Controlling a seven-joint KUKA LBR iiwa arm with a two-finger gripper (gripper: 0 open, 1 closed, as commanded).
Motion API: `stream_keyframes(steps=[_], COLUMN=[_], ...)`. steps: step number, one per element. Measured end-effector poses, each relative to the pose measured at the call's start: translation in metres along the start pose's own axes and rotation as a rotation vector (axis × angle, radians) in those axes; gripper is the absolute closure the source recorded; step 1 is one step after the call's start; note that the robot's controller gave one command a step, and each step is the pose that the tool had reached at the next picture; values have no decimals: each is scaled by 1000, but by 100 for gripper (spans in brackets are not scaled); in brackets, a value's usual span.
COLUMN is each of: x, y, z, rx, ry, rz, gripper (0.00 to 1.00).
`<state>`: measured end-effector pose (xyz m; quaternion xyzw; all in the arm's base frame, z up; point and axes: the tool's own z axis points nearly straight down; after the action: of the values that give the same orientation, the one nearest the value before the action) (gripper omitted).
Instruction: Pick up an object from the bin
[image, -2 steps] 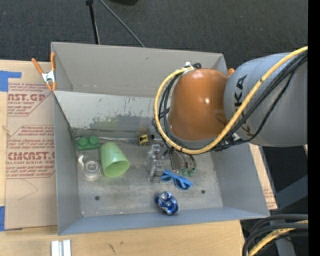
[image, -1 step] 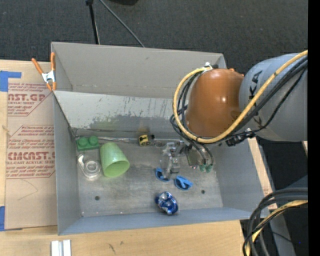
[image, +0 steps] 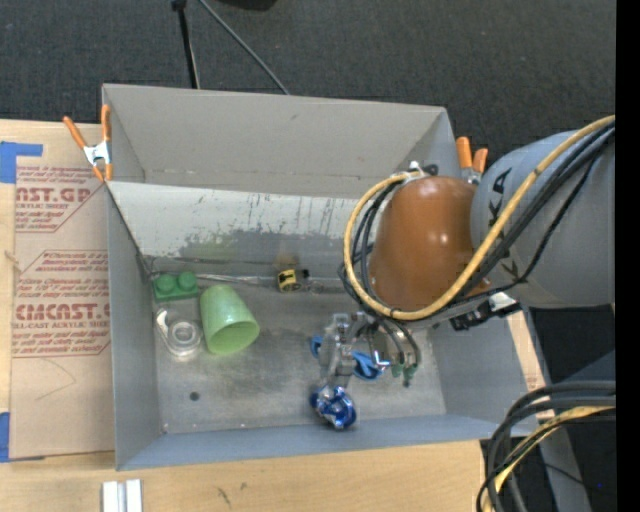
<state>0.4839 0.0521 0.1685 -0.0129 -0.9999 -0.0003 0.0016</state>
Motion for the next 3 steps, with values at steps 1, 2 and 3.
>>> stream_keyframes(steps=[1, 2, 3], x=[-1, -43, -7], y=[0, -4, -4], z=[-1, 26, 79], rx=[-1, 1, 2], ry=[-3, -5, 1], rz=[0, -402, -853], gripper=[0, 0, 0])
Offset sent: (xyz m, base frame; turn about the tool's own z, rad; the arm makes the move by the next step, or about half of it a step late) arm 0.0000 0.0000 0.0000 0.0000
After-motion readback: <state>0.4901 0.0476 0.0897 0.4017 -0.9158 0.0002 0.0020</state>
